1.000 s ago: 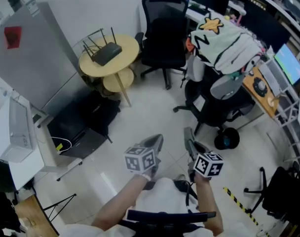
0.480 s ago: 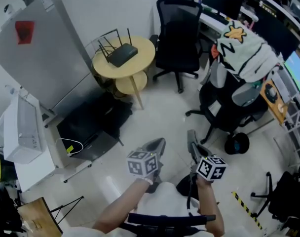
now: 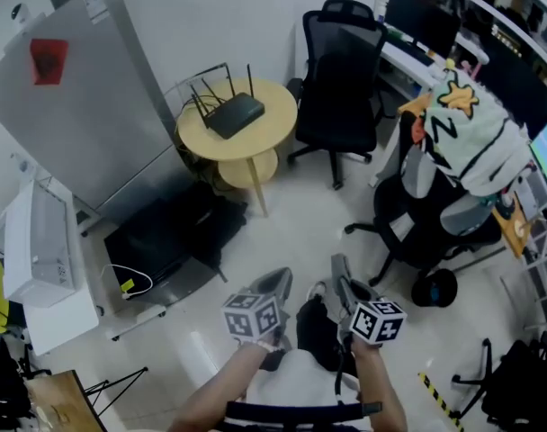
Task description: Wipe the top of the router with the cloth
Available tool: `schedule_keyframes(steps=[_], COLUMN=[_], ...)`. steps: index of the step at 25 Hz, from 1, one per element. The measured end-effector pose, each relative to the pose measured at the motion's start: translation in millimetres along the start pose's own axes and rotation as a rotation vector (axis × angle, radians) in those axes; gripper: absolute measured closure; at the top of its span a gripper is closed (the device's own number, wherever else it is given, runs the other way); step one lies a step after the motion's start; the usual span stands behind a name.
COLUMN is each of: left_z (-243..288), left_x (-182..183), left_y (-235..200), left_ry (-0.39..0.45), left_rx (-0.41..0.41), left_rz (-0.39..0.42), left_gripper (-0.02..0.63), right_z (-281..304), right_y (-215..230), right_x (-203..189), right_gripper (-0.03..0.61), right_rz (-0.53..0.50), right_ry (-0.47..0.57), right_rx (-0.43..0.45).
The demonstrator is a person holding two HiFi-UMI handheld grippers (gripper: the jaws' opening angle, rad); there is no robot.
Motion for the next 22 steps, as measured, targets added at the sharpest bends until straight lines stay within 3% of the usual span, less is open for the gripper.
schedule_keyframes(steps=[4,12,22], left_z=[18,83,138], left_x=[35,119,170], left_y=[-31,-81,-122], left_ry=[0.025,0.084,0.081], left_rx=[0.050,0.137,0.226], left_rz=[0.018,0.031,0.041], left_gripper=[0.615,0.615,0.615], right_z=[56,150,226], right_y=[-6,-17,-12], right_x=[32,136,185], right_gripper=[0.541,0.541,0.541], right_rz=[-0.013,-0.048,-0.067], right_ry=[-0.007,0.009,-0.066], right_rx=[0.051,0.164,0.235])
Point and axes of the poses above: the fingertips, and each gripper's own axes: z forward along the fingers, y to its right, x out of its top, the point moved 1 cm from there along -z, backward along the fingers, and after that the axes turned 15 degrees about -x, right-handed, at the moved point
